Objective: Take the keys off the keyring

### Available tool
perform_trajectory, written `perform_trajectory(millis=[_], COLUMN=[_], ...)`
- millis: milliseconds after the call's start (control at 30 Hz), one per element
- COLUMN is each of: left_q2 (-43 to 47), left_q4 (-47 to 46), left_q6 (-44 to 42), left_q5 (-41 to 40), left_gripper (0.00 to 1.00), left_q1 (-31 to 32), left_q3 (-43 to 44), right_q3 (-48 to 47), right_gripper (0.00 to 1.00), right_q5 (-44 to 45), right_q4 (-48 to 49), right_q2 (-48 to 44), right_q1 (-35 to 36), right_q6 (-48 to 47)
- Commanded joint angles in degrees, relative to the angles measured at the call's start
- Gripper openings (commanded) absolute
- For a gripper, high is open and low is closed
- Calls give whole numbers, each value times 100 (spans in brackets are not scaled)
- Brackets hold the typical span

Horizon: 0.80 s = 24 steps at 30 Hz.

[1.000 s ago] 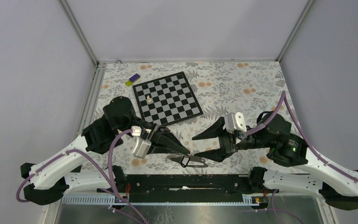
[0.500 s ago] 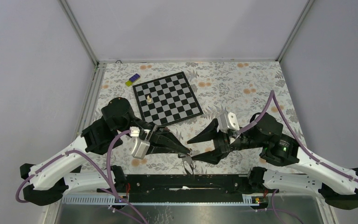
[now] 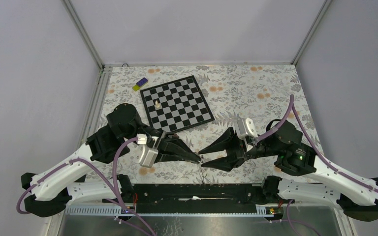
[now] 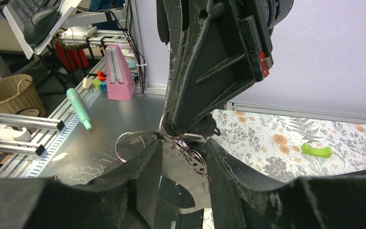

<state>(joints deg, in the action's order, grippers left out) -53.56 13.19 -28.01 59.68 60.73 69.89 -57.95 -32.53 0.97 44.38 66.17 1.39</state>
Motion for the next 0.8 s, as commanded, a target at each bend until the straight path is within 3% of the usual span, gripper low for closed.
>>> perform_trajectory(millis=[0, 467, 767], left_q2=[107, 157, 143], left_q4=[-367, -386, -386], left_q6=[-11, -9, -20], left_q5=[-31, -102, -71], left_gripper=[0, 0, 0], left_q1=[10, 9, 9], left_q3=[11, 38, 58], right_q3=[8, -21, -57], right_gripper=[45, 36, 21], right_q5=[-47, 61, 175], right_q4=[264, -36, -62], right_q2=[-39, -58, -92], right_q1=[2, 8, 9], right_q6=[22, -112, -291])
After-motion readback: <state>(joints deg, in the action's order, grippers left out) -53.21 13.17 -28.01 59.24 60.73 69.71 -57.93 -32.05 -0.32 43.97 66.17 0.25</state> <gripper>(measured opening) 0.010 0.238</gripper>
